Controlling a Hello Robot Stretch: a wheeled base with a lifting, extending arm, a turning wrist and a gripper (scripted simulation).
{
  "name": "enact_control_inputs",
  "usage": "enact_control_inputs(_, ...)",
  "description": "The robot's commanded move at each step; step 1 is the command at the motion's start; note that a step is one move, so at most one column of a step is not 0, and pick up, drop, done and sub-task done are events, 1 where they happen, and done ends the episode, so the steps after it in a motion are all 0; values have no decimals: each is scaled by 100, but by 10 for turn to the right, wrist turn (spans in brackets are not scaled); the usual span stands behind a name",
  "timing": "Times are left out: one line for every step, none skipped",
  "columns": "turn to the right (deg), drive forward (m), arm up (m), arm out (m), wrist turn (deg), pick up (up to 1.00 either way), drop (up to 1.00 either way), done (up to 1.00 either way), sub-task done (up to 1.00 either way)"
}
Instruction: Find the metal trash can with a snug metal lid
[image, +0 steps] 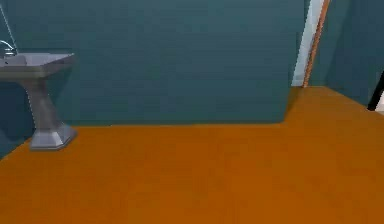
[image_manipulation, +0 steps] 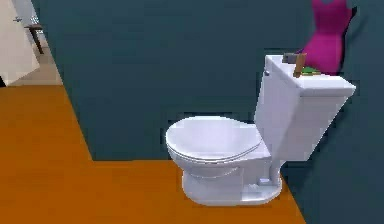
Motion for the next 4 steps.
enact_control_inputs(420, 0, 0, 0, 0, 0, 0, 0, 0)
enact_control_inputs(0, 20, 0, 0, 0, 0, 0, 0, 0)
enact_control_inputs(0, 100, 0, 0, 0, 0, 0, 0, 0)
enact_control_inputs(-60, 0, 0, 0, 0, 0, 0, 0, 0)
